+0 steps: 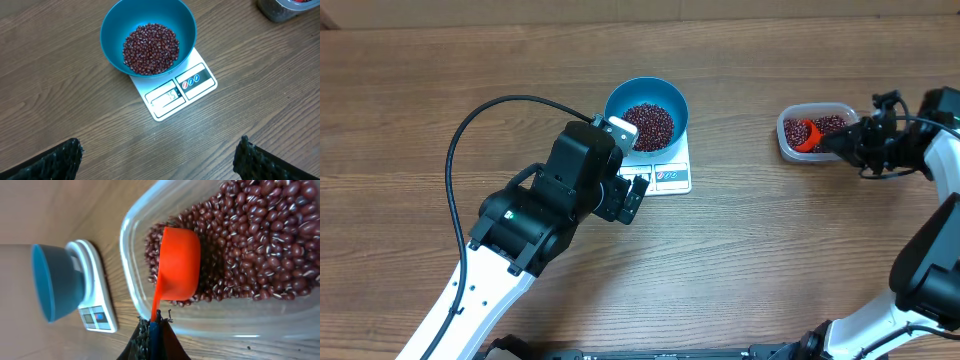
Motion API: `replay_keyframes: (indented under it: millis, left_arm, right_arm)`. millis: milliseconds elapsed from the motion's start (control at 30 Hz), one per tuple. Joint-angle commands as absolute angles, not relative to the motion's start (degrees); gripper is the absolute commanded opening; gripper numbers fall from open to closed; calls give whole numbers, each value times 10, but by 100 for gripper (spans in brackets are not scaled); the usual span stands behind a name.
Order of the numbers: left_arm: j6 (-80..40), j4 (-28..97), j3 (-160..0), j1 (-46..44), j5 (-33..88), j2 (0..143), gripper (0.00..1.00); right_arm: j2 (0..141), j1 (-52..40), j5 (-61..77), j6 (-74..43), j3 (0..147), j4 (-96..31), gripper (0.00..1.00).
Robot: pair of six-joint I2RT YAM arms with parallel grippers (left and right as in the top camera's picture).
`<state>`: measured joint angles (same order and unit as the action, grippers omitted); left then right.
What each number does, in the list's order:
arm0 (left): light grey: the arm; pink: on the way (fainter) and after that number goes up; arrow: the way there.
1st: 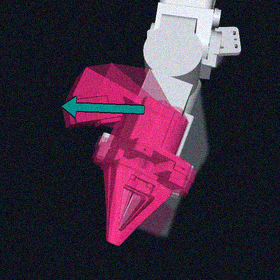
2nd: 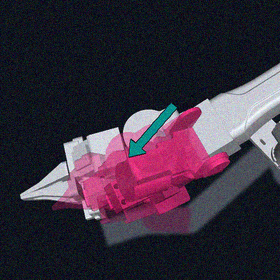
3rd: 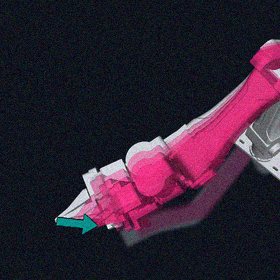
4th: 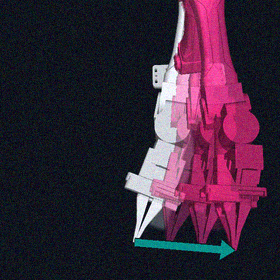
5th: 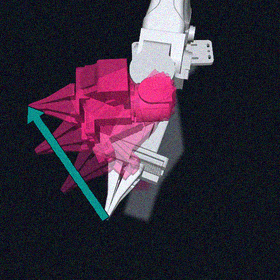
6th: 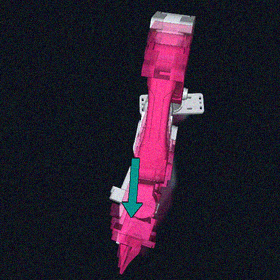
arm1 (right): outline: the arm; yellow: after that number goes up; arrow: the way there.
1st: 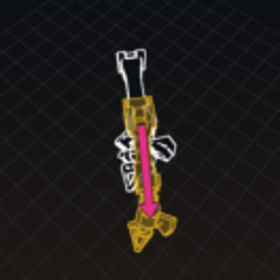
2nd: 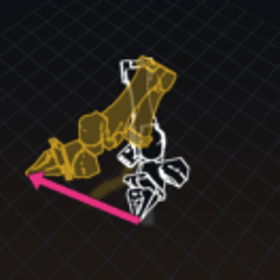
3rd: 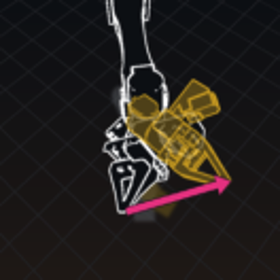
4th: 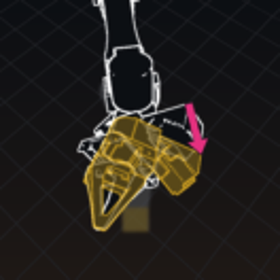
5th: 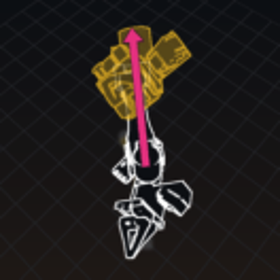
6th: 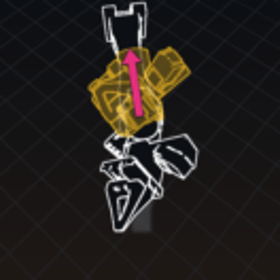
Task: Scoop item into bowl and weigh 150g on scale
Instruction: 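Drag the scoop through the beans to fill it, right gripper, then lift the filled scoop and carry it left over the teal bowl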
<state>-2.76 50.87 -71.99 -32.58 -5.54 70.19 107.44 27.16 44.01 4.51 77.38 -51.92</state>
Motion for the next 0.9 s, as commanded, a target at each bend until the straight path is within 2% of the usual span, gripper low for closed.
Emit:
replay_keyframes:
  millis: [0,367,867]
  left_arm:
    - [-17,508,-729,-323,-48,704,100]
    - [-17,508,-729,-322,-48,704,100]
    - [-17,508,-729,-323,-48,704,100]
  right_arm:
    - [1075,288,513,50,772,-517,4]
    - [1075,334,572,51,772,-529,4]
    - [1075,351,748,65,772,-534,4]
